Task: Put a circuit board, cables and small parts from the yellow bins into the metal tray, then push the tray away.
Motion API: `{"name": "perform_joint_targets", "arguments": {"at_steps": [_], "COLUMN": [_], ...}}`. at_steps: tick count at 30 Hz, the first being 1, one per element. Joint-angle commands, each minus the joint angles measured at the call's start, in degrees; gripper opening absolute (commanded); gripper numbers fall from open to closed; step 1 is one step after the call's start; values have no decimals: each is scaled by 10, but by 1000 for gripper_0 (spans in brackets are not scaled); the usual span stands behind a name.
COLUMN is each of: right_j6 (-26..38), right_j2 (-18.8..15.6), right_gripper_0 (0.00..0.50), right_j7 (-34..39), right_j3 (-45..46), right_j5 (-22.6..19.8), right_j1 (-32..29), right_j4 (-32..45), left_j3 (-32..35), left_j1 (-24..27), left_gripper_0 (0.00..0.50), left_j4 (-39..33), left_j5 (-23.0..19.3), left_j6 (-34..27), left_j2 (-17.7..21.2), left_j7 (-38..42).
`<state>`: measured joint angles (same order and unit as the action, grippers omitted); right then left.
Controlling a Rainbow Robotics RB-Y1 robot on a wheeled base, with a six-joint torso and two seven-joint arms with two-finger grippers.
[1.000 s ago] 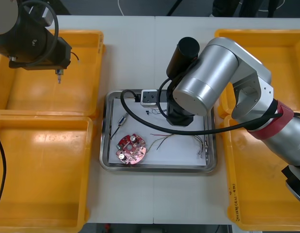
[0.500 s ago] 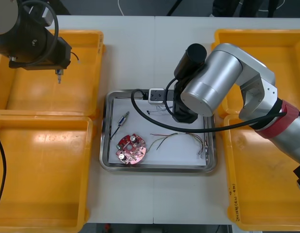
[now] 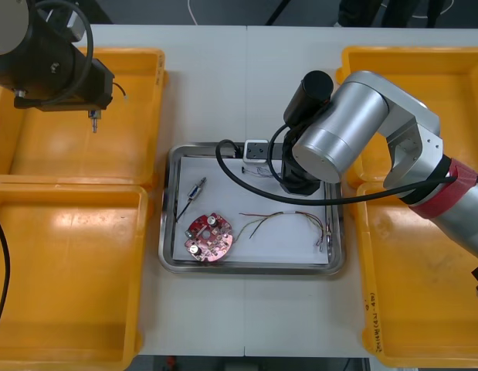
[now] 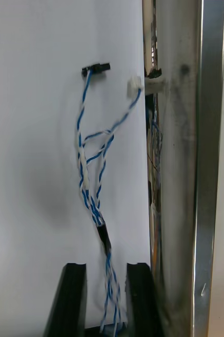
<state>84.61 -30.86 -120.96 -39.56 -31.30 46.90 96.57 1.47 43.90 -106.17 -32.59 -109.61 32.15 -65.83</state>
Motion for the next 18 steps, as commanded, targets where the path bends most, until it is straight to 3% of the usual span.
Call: {"name": "perform_joint_targets", "arguments": {"at_steps": [1,7,13,18], "right_j6": [-3,34,126,223], "right_j2": [-15,-15,-5,3], "right_gripper_0": [500,500,500,500], "right_j7": [-9,-14,-4,50], "right_j3": [-5,29,71,124], "right_j5": [-4,-48,-63,-93], "right_j1": [0,1,1,1], "right_j4": [5,11,64,121], "left_j3": [-3,-3,-3,-4], "left_j1": [-4,-4,-4,-3], "left_gripper_0": [0,0,1,0], "left_j4": [-25,-26,-33,-39], "left_j5": [1,0,-10,-19], "left_j6": [-4,-4,-4,-4], "left_j2": [7,7,6,0], "left_j7": [28,32,39,49]}}
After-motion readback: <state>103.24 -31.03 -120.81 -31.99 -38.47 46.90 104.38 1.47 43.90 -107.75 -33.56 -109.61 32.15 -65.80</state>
